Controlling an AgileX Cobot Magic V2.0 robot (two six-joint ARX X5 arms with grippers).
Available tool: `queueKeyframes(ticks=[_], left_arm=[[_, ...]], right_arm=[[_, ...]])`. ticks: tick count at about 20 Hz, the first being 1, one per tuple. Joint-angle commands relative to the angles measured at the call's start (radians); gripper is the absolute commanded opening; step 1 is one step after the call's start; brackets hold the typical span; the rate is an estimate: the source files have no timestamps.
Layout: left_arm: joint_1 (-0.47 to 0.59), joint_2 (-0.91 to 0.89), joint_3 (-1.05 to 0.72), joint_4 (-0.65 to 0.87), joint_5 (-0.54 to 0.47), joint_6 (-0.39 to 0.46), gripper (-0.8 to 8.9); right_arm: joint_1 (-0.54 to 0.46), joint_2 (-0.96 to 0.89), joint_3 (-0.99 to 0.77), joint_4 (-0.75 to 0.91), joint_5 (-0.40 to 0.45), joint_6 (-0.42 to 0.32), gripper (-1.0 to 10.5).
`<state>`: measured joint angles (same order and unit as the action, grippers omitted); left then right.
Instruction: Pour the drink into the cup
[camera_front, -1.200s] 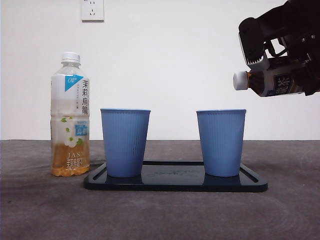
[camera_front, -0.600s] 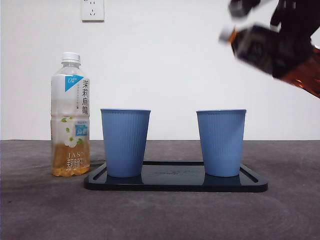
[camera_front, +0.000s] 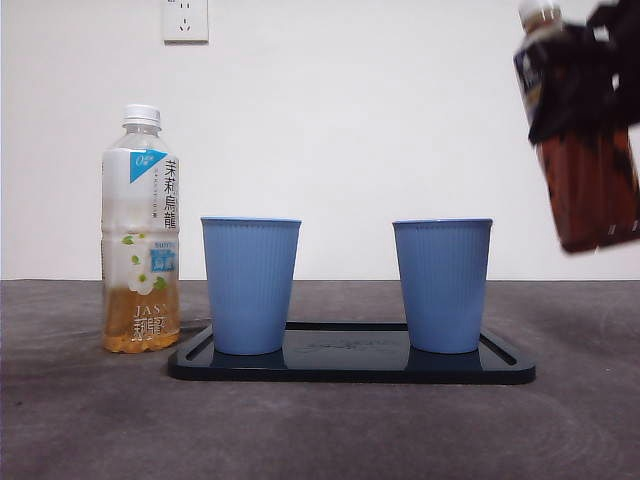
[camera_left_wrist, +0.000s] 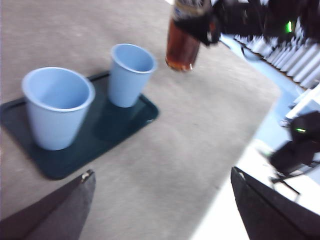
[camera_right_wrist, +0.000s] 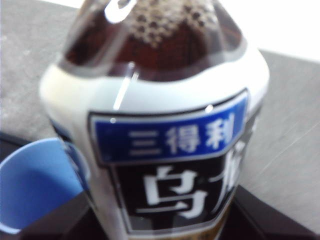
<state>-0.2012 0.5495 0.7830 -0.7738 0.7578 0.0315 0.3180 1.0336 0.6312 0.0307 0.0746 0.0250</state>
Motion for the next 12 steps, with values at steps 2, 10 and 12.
queueKeyframes(ticks=[2,10,12], left_arm=[[-0.003,0.003,0.019,0.011,-0.058,-0.021,4.38],[-0.003,0.003,0.019,0.011,-0.14,-0.031,4.38],[-0.003,0.003,0.019,0.011,-0.14,-0.043,4.38]], right_arm=[[-0.014,0.028,-0.09,0.287,-0.003,0.106,2.0],[-0.026,0.263,-0.138,0.562,-0.032,0.107,2.0],[-0.029,0.31,-0.138,0.606,-0.034,0.106,2.0]])
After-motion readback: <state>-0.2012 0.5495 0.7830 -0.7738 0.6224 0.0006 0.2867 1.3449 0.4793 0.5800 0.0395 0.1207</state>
